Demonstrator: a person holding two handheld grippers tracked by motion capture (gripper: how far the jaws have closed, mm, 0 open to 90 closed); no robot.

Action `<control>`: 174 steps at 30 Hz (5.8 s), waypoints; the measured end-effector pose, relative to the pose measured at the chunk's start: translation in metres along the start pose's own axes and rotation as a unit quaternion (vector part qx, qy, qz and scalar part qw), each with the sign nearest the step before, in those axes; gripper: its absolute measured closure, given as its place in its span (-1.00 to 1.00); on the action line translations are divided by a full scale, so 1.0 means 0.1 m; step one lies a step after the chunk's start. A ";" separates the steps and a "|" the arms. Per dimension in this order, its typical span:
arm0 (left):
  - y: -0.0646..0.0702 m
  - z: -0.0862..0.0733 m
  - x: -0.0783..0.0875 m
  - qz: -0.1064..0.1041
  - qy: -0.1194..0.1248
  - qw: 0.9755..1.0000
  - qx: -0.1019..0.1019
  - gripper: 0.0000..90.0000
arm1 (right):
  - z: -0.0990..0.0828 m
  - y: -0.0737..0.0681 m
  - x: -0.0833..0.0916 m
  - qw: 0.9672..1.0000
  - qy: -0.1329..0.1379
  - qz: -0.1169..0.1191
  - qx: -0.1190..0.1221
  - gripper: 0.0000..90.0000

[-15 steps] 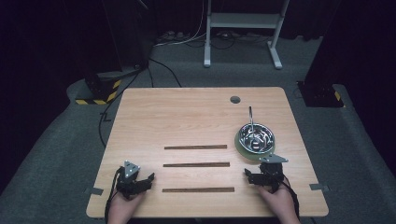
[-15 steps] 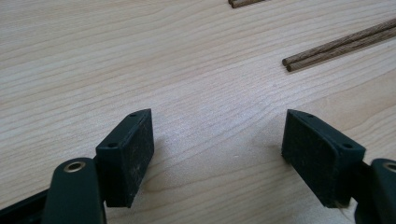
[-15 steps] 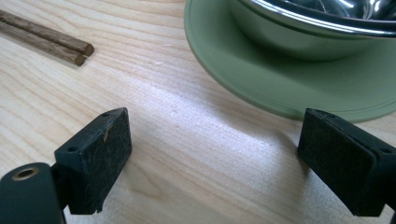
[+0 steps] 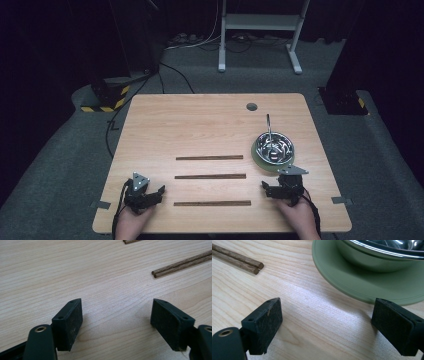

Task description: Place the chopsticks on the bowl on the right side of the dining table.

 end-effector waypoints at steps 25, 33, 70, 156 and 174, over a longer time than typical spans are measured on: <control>-0.01 0.00 0.01 0.008 -0.004 1.000 -0.005 -0.38 | 0.17 -0.55 0.17 0.990 0.035 0.113 0.078 0.07; -0.01 0.00 0.01 0.004 -0.002 1.000 -0.006 -0.38 | 0.36 -1.06 0.14 0.975 0.031 0.171 0.139 0.34; 0.00 0.00 0.01 0.001 -0.004 1.000 -0.009 -0.39 | 0.25 -1.71 -0.07 0.944 -0.008 0.236 0.229 0.75; 0.00 0.00 0.01 -0.004 -0.004 1.000 -0.013 -0.39 | 0.39 -1.63 0.04 0.921 0.003 0.266 0.286 0.87; 0.00 0.00 0.01 -0.004 -0.004 1.000 -0.013 -0.39 | 0.67 -0.91 0.31 0.948 0.022 0.188 0.256 0.87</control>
Point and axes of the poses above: each handheld gripper's, and its own axes: x roughly backward along the jaws, z roughly out of its top, y roughly to its right, the point moved 3 cm from there along -x, roughly forward along the jaws, and after that the axes turned 6 degrees about y, right-handed, at the moved point
